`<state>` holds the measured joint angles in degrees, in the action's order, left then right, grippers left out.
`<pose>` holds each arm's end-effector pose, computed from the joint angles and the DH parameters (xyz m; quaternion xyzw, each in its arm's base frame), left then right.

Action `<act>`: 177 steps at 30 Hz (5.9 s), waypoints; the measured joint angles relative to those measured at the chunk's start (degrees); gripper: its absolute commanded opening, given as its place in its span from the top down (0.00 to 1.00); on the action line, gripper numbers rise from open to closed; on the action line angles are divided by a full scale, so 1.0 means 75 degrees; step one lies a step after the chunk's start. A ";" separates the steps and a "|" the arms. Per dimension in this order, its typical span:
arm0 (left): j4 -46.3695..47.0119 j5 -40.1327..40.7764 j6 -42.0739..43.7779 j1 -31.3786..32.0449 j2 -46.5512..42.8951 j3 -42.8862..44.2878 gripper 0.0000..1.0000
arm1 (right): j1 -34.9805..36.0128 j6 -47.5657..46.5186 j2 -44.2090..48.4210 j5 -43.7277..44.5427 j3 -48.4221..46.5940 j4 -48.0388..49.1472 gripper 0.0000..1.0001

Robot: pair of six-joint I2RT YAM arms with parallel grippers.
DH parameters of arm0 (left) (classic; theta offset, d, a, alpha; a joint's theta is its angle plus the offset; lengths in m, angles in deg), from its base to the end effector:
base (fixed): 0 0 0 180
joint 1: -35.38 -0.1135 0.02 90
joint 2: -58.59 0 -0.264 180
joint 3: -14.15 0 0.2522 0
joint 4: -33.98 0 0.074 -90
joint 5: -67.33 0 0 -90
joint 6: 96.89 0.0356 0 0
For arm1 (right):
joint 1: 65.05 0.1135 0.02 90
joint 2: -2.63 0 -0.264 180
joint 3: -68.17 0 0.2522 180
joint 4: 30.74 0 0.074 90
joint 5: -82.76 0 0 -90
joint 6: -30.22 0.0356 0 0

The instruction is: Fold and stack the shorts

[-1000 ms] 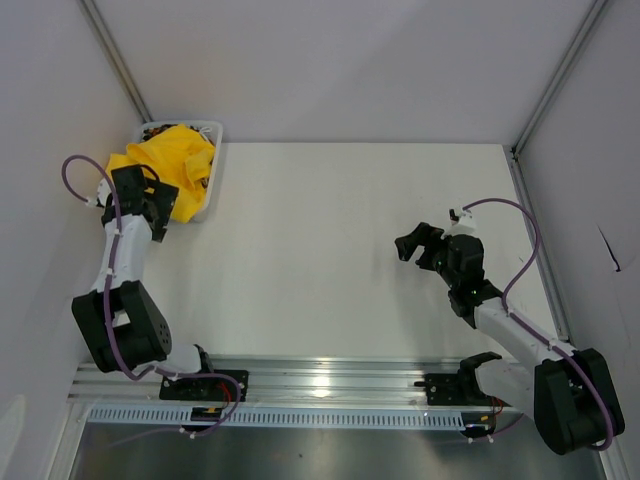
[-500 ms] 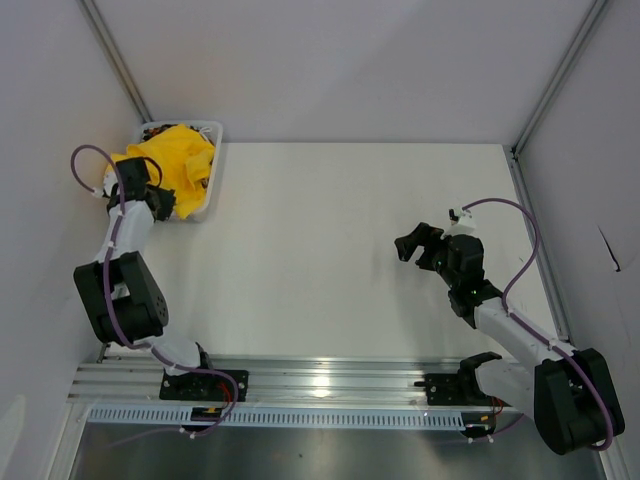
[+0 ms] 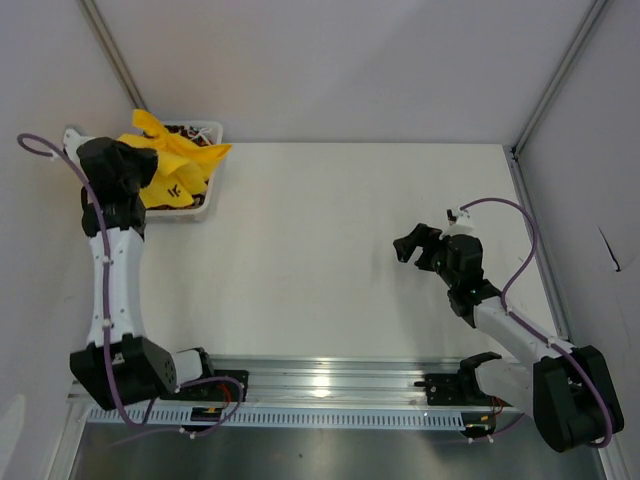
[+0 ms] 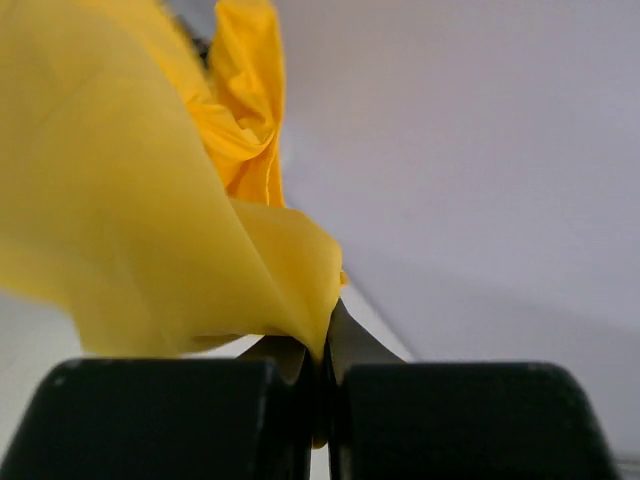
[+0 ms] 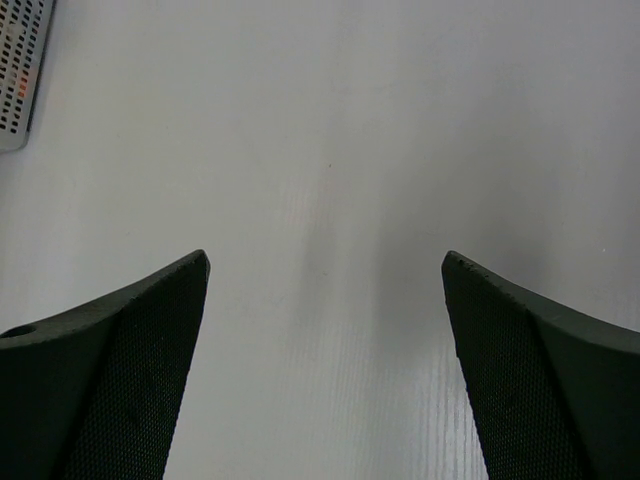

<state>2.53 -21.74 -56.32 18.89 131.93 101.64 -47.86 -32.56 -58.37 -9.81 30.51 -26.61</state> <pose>0.2813 0.0839 0.3955 -0.4422 0.6731 -0.1618 0.5702 0.2164 0.0686 0.2084 0.0583 0.8130 0.2358 0.5292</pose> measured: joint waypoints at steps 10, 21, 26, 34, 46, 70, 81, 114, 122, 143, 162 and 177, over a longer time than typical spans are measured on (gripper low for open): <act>0.0799 -0.0962 -0.0388 0.1236 -0.3465 0.0262 1.00 | 0.0015 -0.0038 -0.0201 -0.0137 0.0000 0.0003 0.01; 0.1399 -0.1955 -0.1670 0.1918 -0.5240 -0.2142 1.00 | 0.0050 -0.0038 -0.0245 -0.0227 0.0000 0.0026 0.00; 0.1545 -0.1970 -0.1757 0.3142 -0.4765 -0.3993 1.00 | 0.0079 -0.0058 -0.0428 -0.0557 0.0000 0.0146 0.02; 0.1667 -0.2157 -0.1705 0.3532 -0.4156 -0.5476 1.00 | 0.0758 -0.0356 -0.0944 -0.2719 0.0000 0.1355 0.08; 0.0169 -0.3436 -0.0653 0.3547 -0.4852 -0.4546 1.00 | 0.2935 -0.2168 -0.0740 -0.2993 -0.0204 0.1177 0.10; -0.1396 -0.4214 0.0163 0.3555 -0.4913 -0.4217 1.00 | 0.5931 -0.4540 -0.3485 0.2282 -0.2486 0.0382 0.25; -0.2113 -0.4366 0.0816 0.3555 -0.4605 -0.3316 0.79 | 0.5776 -0.4759 -0.3325 0.1393 -0.3325 -0.0938 1.00; -0.0895 -0.3465 0.2996 0.5406 -0.4281 -0.3681 0.01 | 0.3290 -0.1553 -0.0277 -0.2786 -0.3969 -0.6621 1.00; -0.0600 -0.3780 0.3066 0.6167 -0.4232 -0.4028 0.01 | 0.3273 -0.1559 -0.0265 -0.2871 -0.3832 -0.6543 1.00; -0.1498 -0.0271 0.3719 0.9416 -0.2547 -0.2824 0.04 | 0.3267 -0.1550 -0.0391 -0.2917 -0.3684 -0.6385 1.00; -0.1329 0.0015 0.3774 0.9681 -0.1655 -0.2757 0.84 | 0.3252 -0.1553 -0.0391 -0.2914 -0.3678 -0.6376 1.00; -0.2573 0.1472 0.3579 0.9655 -0.1827 -0.1877 1.00 | 0.3252 -0.1381 0.0003 -0.2381 -0.3535 -0.6694 1.00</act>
<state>-16.77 -10.70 -29.48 91.30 118.23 87.56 -23.47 -42.92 -58.34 -27.67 3.99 -76.82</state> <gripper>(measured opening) 0.003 0.020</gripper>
